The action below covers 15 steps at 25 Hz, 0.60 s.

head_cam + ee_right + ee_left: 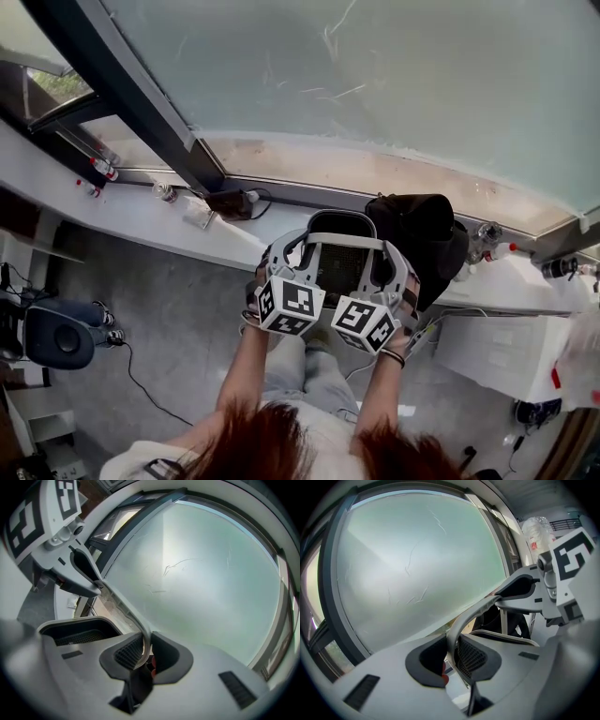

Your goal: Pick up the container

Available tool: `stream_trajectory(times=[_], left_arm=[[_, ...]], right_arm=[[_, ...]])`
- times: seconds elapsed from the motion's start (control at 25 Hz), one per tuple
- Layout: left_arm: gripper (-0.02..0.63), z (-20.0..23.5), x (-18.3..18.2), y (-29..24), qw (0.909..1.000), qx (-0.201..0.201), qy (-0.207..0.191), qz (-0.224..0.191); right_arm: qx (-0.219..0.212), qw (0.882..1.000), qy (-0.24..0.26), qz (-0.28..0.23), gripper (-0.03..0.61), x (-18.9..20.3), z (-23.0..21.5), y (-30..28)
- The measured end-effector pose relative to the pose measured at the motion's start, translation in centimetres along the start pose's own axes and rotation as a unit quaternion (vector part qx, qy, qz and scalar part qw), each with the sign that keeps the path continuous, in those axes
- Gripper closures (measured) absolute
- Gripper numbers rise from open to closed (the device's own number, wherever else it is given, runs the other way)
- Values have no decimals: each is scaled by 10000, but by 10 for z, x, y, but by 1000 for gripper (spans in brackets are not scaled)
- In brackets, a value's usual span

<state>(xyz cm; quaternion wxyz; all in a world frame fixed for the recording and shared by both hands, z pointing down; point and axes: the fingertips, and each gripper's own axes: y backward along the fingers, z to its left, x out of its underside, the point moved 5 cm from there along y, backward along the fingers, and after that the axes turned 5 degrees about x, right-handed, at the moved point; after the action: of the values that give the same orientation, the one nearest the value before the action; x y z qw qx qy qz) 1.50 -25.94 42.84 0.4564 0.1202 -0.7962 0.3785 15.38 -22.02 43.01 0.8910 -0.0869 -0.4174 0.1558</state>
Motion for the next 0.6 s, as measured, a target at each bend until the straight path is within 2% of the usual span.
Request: stream_trajectory(times=[0.6], left_arm=[[538,14,-42,57,9981,-282,-160,-531]], right_arm=[[247,9984,-104,-498,508,-48,-31,44]])
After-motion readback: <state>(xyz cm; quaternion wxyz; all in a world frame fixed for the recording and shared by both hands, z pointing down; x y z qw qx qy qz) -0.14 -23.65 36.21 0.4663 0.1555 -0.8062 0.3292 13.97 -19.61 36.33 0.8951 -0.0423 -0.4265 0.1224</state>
